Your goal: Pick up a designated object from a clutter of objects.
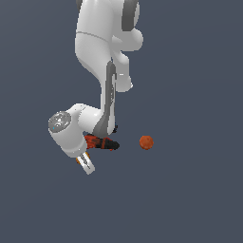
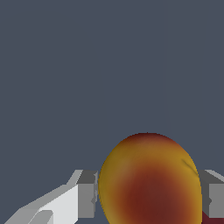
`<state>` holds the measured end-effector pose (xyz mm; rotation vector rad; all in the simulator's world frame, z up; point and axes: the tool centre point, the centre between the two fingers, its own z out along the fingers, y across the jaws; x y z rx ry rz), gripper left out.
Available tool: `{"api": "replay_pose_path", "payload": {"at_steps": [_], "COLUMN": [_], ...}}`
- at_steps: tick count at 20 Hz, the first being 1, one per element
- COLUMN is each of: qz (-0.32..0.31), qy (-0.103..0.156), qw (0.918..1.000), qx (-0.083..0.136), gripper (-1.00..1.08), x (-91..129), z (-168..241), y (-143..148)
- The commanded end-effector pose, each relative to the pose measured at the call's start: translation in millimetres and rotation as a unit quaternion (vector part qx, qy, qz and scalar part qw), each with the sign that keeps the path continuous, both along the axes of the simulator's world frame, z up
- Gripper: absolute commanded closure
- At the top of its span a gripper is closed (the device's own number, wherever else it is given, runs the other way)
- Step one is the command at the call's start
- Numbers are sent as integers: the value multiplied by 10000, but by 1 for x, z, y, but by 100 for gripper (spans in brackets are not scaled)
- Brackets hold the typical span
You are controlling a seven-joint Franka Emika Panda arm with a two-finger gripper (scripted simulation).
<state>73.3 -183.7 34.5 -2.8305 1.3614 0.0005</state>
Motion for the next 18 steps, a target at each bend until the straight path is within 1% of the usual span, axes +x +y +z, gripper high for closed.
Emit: {"api": "replay_pose_path", "payload": {"at_steps": [1,6,10,14,18], "qz": [-4,0,0,-3,-3], "qy": [1,-1,-1,-1,-1], "qw": [10000,10000,10000,10000,10000], "qx": [-3,-1,-1,2,2], "gripper": [108,108,108,108,108], "x": [0,0,0,0,1], "z": [-1,4,16,37,68], "y": [-1,3,12,28,51]}}
